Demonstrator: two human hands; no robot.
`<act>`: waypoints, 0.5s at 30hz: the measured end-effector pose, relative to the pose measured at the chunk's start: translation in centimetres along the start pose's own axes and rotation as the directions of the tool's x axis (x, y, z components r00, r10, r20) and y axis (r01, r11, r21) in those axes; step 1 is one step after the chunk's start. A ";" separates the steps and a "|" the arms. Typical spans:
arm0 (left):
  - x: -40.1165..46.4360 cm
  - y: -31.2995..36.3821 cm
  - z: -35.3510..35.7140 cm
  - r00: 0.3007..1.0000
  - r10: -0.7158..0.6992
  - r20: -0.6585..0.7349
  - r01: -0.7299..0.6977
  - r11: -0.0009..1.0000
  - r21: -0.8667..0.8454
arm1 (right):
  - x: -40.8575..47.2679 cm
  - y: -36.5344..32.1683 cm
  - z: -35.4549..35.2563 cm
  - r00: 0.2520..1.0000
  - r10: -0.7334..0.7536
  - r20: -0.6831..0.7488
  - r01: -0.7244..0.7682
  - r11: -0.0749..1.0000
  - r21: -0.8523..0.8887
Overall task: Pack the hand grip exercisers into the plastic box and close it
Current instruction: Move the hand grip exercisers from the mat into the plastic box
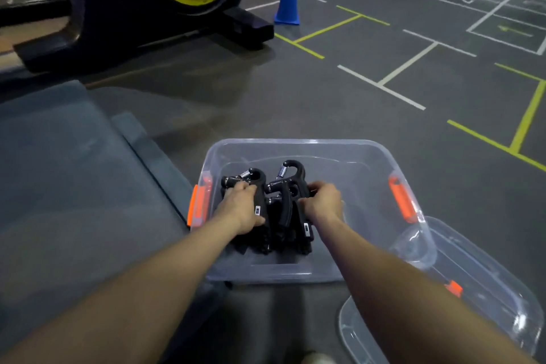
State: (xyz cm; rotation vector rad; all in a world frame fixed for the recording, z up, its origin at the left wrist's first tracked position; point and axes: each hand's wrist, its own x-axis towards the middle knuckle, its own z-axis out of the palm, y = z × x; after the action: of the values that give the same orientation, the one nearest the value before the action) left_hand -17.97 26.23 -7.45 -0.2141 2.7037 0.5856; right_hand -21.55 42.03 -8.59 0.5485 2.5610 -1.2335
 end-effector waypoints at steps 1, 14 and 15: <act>0.4 -0.4 0.1 1.000 0.001 0.018 -0.001 1.000 -0.001 | 0.4 0.3 0.5 1.000 0.015 0.012 -0.015 1.000 -0.001; 1.8 -1.8 0.1 0.993 0.039 0.109 -0.038 0.999 -0.007 | 1.8 1.6 2.5 0.992 0.113 0.052 -0.114 0.993 0.010; 1.7 -1.7 0.0 0.994 0.041 0.105 -0.040 0.999 -0.008 | 1.8 1.2 2.4 0.995 0.082 0.049 -0.082 0.997 -0.014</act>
State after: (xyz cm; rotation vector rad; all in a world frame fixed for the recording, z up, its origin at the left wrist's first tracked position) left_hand -19.17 24.56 -8.72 -0.1267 2.6107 0.5994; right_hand -22.46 41.28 -11.56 0.6065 2.4771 -1.1890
